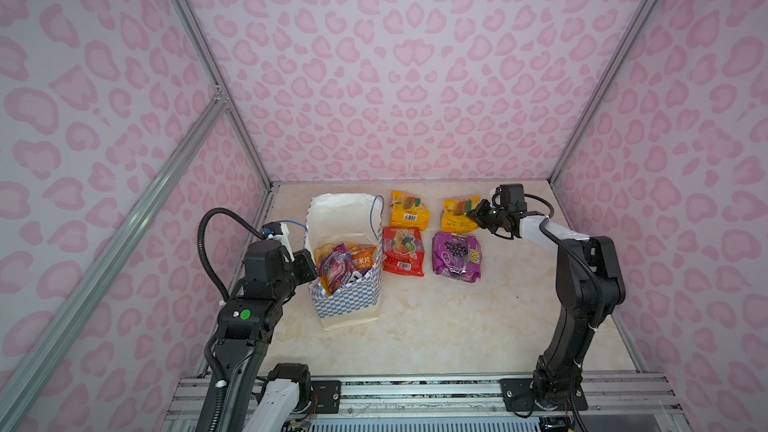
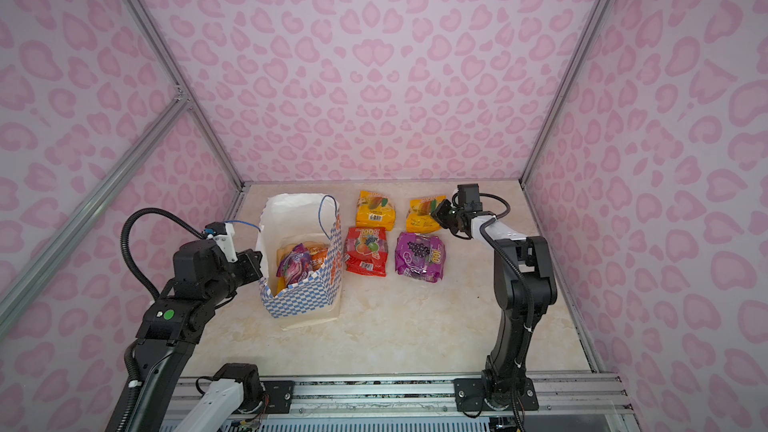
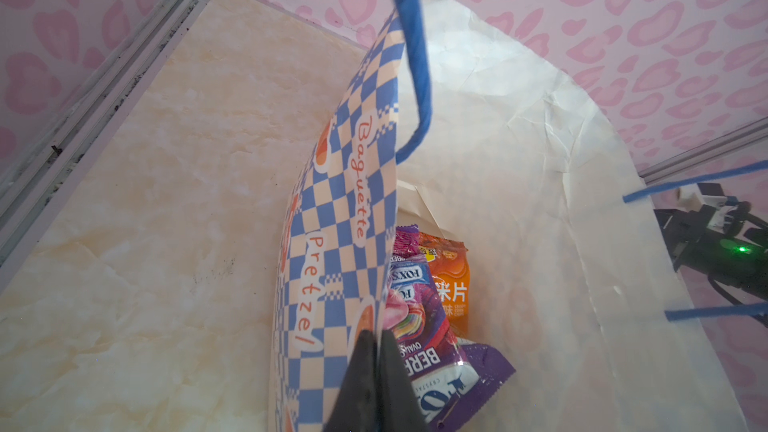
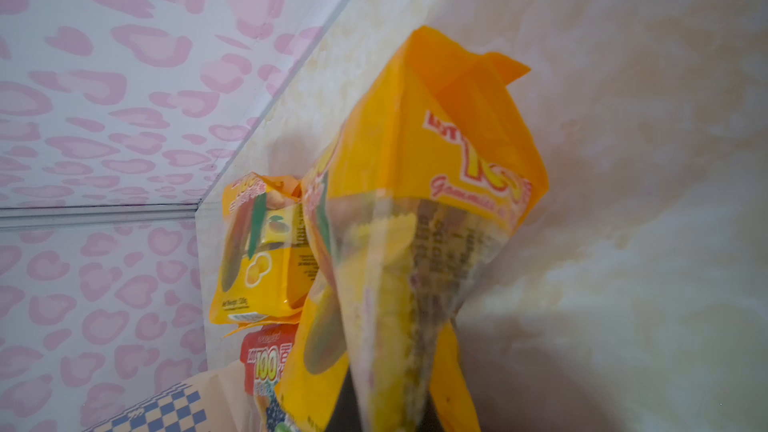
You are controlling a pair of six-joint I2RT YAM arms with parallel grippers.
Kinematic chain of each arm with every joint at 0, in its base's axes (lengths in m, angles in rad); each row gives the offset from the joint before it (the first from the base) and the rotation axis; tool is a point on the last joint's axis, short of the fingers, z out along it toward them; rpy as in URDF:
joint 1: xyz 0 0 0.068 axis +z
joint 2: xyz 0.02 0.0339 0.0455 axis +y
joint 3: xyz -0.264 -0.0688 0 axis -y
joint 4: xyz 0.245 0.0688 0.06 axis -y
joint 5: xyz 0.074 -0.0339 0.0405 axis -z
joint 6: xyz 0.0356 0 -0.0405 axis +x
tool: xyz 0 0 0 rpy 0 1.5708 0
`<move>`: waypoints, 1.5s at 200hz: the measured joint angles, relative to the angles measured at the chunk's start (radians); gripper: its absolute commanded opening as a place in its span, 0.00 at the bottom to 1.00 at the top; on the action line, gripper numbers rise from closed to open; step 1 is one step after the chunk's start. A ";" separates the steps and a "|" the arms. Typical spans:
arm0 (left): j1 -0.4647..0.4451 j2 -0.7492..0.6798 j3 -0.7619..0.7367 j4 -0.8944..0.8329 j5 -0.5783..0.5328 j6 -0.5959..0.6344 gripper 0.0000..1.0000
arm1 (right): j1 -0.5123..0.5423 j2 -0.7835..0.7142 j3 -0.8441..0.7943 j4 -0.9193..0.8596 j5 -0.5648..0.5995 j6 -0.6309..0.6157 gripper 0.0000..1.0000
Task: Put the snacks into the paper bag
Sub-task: 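Lift the yellow mango gummy pack with the right gripper over the bag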
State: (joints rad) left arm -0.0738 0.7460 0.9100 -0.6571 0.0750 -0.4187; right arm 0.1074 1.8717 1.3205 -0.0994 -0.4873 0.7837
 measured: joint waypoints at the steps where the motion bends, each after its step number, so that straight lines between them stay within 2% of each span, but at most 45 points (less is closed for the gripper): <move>1: 0.000 0.000 0.000 0.000 0.000 0.000 0.06 | 0.001 -0.004 0.002 -0.003 0.002 -0.002 0.00; 31: 0.000 -0.006 0.000 0.000 0.000 0.000 0.07 | 0.052 -0.143 0.105 -0.091 0.127 -0.080 0.00; 53: 0.000 -0.011 0.000 0.000 0.000 0.000 0.07 | 0.138 -0.242 0.200 -0.158 0.210 -0.158 0.00; 91: 0.000 -0.018 0.000 0.000 0.001 0.000 0.06 | 0.348 -0.392 0.288 -0.227 0.333 -0.281 0.00; 131: 0.000 -0.033 0.000 0.000 0.006 0.000 0.06 | 0.567 -0.445 0.395 -0.294 0.432 -0.389 0.00; 169: 0.000 -0.053 0.000 0.000 0.007 0.000 0.06 | 0.771 -0.420 0.501 -0.323 0.506 -0.480 0.00; 206: 0.000 -0.077 0.000 -0.001 0.006 0.000 0.06 | 0.893 -0.310 0.574 -0.343 0.565 -0.530 0.00; 249: 0.000 -0.088 0.000 -0.001 0.003 -0.001 0.06 | 0.970 -0.167 0.690 -0.402 0.615 -0.558 0.00; 300: 0.000 -0.089 0.000 -0.001 0.003 -0.001 0.07 | 0.998 -0.044 0.774 -0.439 0.680 -0.531 0.00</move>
State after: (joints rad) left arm -0.0738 0.6571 0.9100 -0.6582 0.0784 -0.4198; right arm 1.1053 1.8278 2.0945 -0.5381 0.1928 0.2523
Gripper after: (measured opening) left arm 0.063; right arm 0.067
